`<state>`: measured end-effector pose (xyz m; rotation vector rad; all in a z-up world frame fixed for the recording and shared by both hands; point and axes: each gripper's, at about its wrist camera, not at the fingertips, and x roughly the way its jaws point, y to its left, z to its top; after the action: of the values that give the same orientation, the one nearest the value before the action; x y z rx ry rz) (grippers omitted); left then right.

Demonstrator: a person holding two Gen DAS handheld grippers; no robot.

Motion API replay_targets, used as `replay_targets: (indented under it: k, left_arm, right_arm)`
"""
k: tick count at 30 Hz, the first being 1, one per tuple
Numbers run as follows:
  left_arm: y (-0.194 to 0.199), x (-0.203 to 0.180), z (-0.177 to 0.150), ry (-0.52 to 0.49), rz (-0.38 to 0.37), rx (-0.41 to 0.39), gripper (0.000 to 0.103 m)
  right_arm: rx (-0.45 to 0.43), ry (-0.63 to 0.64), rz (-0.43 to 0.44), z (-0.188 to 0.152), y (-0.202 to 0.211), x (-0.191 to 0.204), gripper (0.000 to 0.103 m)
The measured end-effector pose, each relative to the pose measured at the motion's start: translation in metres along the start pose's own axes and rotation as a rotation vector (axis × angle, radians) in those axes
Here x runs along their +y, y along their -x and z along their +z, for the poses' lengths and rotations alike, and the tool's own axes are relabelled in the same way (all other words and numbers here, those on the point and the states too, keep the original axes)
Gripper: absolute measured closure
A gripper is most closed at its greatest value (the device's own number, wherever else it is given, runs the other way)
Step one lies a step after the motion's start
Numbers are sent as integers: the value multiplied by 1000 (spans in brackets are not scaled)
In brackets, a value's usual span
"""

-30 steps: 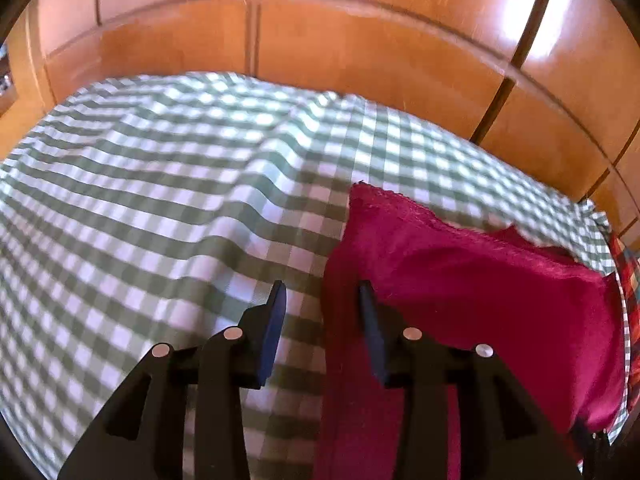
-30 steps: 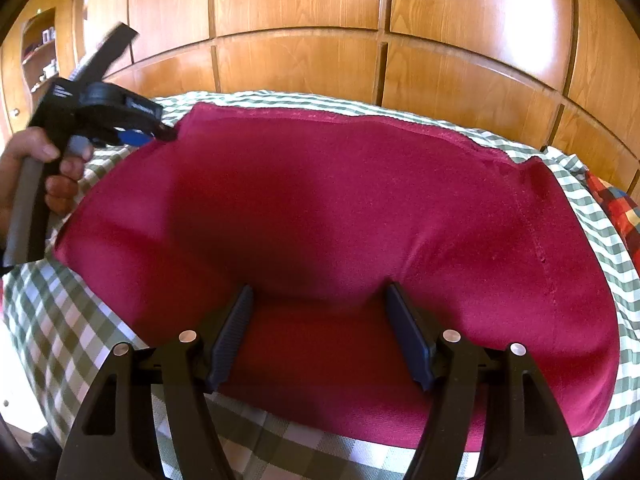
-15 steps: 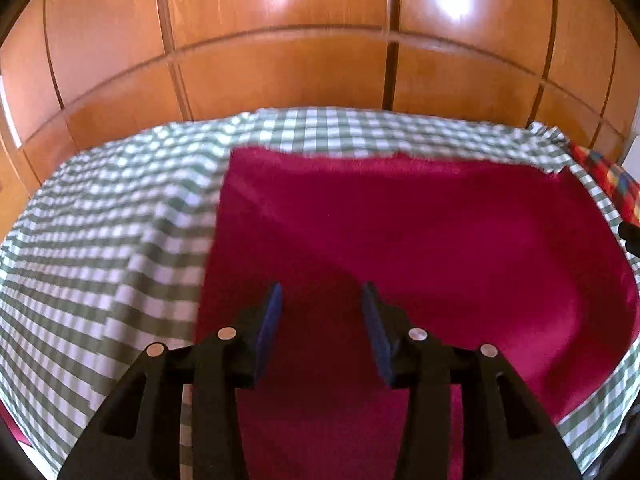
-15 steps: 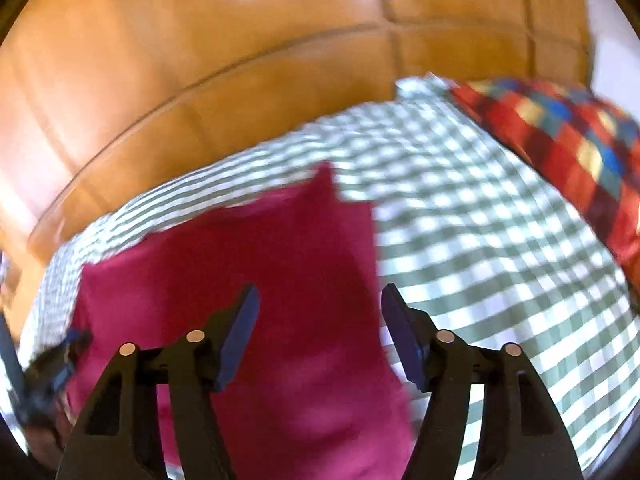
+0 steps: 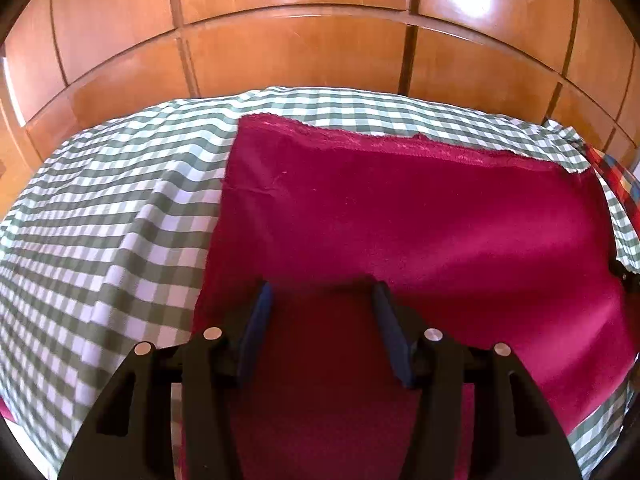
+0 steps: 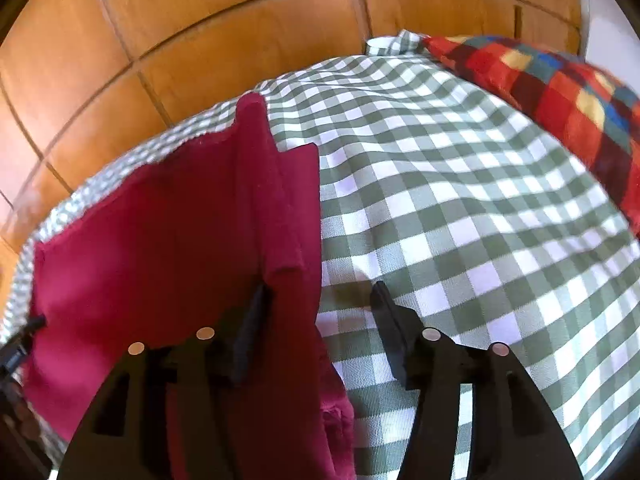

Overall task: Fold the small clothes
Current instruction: 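Grasp the sweater hem with the right gripper and lift it toward the collar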

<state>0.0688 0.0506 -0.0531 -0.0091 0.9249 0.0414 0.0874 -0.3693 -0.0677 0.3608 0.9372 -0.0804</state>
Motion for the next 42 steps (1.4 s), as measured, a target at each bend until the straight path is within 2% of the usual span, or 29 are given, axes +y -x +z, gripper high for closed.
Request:
replay_targets:
  k: [3,5,10,14,18,21,25,30,33,38,42]
  left_arm:
    - [12,-1,-2,12,19,-12,50]
    - [20,-4,-6,5,24,-20,50]
    - [35,-9,-20,-21,30,-36,50]
    - [43,-8,-24,-14,5,-43,50]
    - [49,-10,-28,-22,-19,-50,50]
    - [51,-13,-28,-30,-29,-53,50]
    - [50,-16,-30,-35,-32,-44,50]
    - [48,-19,-31,-45,-31,-40,50]
    - [45,-20,-32,-45,-32,-30,50]
    - [40,-22,-32,-54,-30,-19,49]
    - [36,-22,-32,-49,-34,-9,48]
  right_arm:
    - [2,-12,9,3,2,-4,45]
    - [7,-16,-11,3,6,-4,34]
    - [51,-70,24,2,15,-14,25]
    - [114,-103,160,-4,24,-22,23]
    - [159,-57,249,-14,29,-19,23]
    - [177,-35,282,-21,31,-17,23]
    - [191,-66,348,-24,30,-19,23]
    - [220,-100,438,-31,29,-14,26]
    - [233,-123,478,-35,27,-9,32]
    - [222,-105,432,-38,23,-1,58]
    - [218,-91,421,-38,21,-1,59]
